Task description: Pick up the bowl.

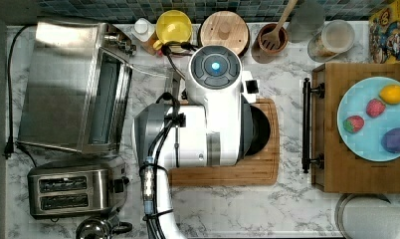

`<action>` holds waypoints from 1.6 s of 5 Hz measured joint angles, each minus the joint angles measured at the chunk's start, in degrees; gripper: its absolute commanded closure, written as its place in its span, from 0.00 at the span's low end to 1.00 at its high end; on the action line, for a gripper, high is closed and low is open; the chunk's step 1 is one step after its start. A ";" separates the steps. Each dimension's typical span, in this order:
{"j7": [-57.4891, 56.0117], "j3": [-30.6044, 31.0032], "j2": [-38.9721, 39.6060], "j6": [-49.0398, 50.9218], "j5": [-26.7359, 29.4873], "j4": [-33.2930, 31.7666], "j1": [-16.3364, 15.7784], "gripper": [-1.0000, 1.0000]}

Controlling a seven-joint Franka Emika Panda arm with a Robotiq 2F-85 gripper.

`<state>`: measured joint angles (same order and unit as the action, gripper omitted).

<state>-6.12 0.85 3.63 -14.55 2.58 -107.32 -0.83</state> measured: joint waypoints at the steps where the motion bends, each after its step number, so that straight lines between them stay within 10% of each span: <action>1: 0.00 0.22 0.03 -0.42 0.02 -0.39 0.00 1.00; 5: -0.08 -1.79 -3.74 -6.07 -4.18 -11.53 1.23 1.00; 6: -0.09 -4.63 -5.74 -6.04 -4.18 -14.55 1.89 0.50; 8: -0.10 -10.58 -6.56 -9.65 -6.82 -16.11 3.86 0.50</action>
<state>-6.22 -9.74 -2.93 -24.20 -4.24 -123.43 3.03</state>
